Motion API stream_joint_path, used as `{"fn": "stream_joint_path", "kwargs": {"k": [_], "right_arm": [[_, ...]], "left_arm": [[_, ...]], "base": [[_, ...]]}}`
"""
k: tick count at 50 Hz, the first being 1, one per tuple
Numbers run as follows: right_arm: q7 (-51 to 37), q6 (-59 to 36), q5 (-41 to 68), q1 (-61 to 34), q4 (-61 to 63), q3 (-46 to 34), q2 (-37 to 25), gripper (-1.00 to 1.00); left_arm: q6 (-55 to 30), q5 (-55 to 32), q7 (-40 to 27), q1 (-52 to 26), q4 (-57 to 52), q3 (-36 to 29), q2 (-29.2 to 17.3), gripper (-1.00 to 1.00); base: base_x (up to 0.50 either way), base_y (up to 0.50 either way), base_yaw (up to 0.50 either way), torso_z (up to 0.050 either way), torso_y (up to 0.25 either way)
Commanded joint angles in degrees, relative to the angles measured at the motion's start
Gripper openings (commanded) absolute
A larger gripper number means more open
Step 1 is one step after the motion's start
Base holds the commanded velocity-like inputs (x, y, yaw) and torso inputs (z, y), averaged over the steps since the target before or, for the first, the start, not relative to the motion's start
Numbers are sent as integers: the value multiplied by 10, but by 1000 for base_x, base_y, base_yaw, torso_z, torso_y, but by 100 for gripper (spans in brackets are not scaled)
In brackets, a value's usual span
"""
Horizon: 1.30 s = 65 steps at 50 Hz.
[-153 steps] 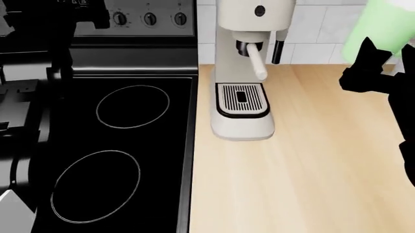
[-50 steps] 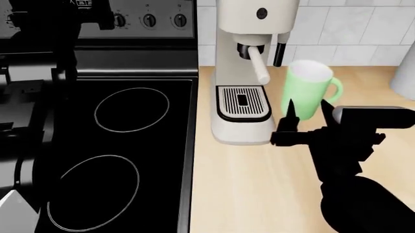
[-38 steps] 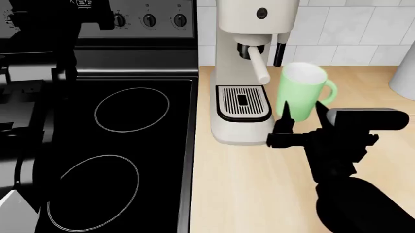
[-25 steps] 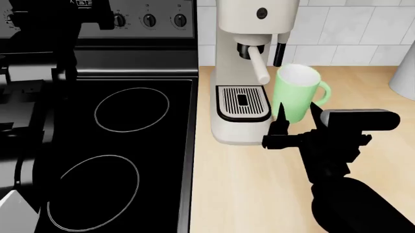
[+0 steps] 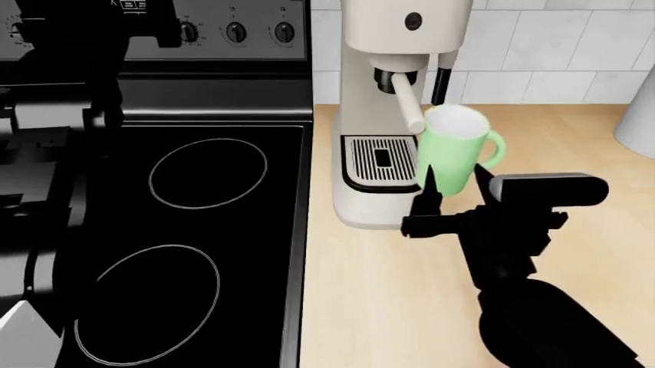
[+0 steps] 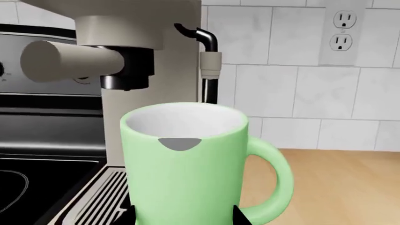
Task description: Pick the mug from the cabinet, place it under the coffee machine dispenser, and press the start button.
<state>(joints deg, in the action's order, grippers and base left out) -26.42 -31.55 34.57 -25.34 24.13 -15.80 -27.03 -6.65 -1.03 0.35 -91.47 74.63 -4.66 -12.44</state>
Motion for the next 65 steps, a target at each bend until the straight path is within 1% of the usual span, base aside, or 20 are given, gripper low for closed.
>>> {"fn": "stream_joint_path", "kwargs": {"k": [1,43,65], "right_arm": [[8,1,-18,-6,-3,-9,5,-100],[32,3,-29,-48,-56,-52,34,-100],[44,14,-41,-83,-108,-71,56,-100]], "left_arm": [[-1,-1,0,0,-1,-1,0,100],[0,-2,2,0,0,-2,1,100],[2,-2,2,2,0,-3,2,100]], "base": [[0,0,0,0,0],[0,0,0,0,0],[0,0,0,0,0]]}}
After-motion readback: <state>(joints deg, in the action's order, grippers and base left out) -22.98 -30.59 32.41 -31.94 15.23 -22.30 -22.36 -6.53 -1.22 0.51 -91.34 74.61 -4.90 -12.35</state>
